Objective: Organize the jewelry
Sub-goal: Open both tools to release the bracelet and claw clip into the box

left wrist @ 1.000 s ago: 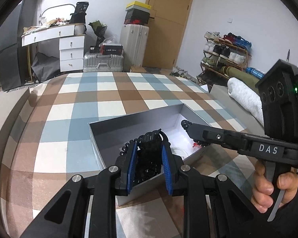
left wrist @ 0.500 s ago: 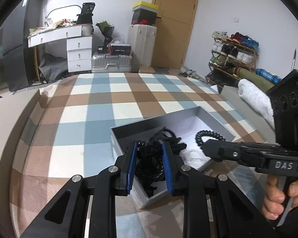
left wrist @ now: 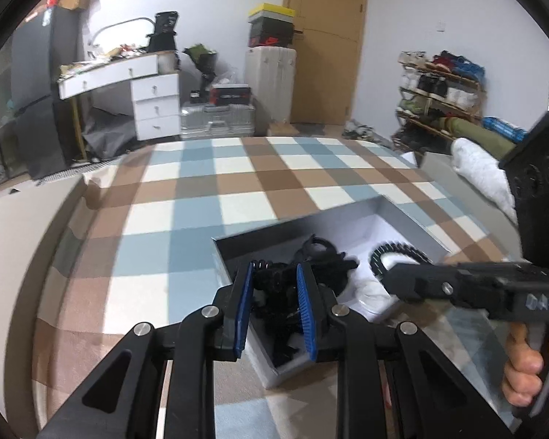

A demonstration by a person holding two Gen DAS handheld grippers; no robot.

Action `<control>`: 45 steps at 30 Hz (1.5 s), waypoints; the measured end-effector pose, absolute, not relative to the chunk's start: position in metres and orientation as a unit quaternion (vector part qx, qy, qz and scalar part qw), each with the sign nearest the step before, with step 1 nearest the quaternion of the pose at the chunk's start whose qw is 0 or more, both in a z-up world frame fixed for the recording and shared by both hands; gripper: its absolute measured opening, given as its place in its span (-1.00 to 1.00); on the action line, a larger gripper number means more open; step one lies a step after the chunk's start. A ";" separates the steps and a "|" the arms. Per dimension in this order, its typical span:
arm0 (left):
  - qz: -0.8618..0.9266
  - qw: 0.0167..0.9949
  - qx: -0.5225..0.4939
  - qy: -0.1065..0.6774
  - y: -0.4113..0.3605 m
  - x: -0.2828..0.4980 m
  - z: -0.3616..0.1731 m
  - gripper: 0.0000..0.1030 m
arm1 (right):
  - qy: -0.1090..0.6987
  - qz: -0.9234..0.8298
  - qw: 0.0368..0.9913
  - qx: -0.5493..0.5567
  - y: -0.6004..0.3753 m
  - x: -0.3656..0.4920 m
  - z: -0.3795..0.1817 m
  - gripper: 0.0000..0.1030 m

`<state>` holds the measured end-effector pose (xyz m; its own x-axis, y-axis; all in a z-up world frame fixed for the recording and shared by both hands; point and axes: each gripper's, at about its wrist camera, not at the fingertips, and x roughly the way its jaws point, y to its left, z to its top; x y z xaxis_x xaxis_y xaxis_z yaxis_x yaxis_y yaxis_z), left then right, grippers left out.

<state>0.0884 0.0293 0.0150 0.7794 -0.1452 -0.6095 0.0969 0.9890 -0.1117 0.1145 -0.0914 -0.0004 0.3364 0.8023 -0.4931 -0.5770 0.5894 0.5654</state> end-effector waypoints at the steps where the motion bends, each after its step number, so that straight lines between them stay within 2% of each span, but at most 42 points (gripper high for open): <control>1: -0.068 0.941 -0.040 0.328 0.029 0.086 0.015 -0.62 | 0.382 0.427 0.807 0.145 -0.093 0.115 0.000 -0.83; 3: -0.075 0.941 -0.044 0.326 0.027 0.081 0.015 -0.57 | 0.380 0.421 0.811 0.141 -0.095 0.116 0.000 -0.82; 6: -0.085 0.943 -0.044 0.318 0.024 0.074 0.018 -0.38 | 0.378 0.408 0.821 0.131 -0.096 0.119 0.003 -0.76; 12: -0.099 0.944 -0.044 0.312 0.017 0.067 0.024 -0.36 | 0.392 0.401 0.818 0.131 -0.092 0.134 0.003 -0.72; 13: -0.101 0.944 -0.044 0.312 0.016 0.066 0.024 -0.33 | 0.391 0.396 0.821 0.126 -0.091 0.135 0.005 -0.67; 16: -0.103 0.944 -0.042 0.311 0.015 0.063 0.022 -0.08 | 0.367 0.388 0.837 0.119 -0.096 0.130 0.015 -0.32; 17: -0.104 0.944 -0.040 0.310 0.014 0.062 0.021 -0.05 | 0.362 0.385 0.840 0.121 -0.098 0.129 0.016 -0.27; 22: -0.102 0.943 -0.013 0.316 0.007 0.064 0.016 -0.04 | 0.348 0.373 0.851 0.124 -0.112 0.126 0.022 -0.24; 24: -0.107 0.942 -0.005 0.317 0.005 0.061 0.016 -0.04 | 0.340 0.362 0.858 0.131 -0.119 0.126 0.023 -0.09; 25: -0.106 0.943 0.003 0.315 0.003 0.060 0.015 -0.04 | 0.338 0.358 0.860 0.137 -0.123 0.128 0.023 0.08; 26: -0.104 0.943 0.008 0.316 0.002 0.059 0.015 -0.04 | 0.338 0.356 0.859 0.145 -0.127 0.130 0.023 0.12; 39: -0.096 0.942 0.054 0.318 -0.002 0.055 0.014 0.01 | 0.358 0.349 0.853 0.147 -0.133 0.146 0.013 0.11; 45: -0.048 0.939 -0.028 0.338 0.034 0.067 0.008 0.04 | 0.376 0.358 0.846 0.125 -0.130 0.135 0.012 0.11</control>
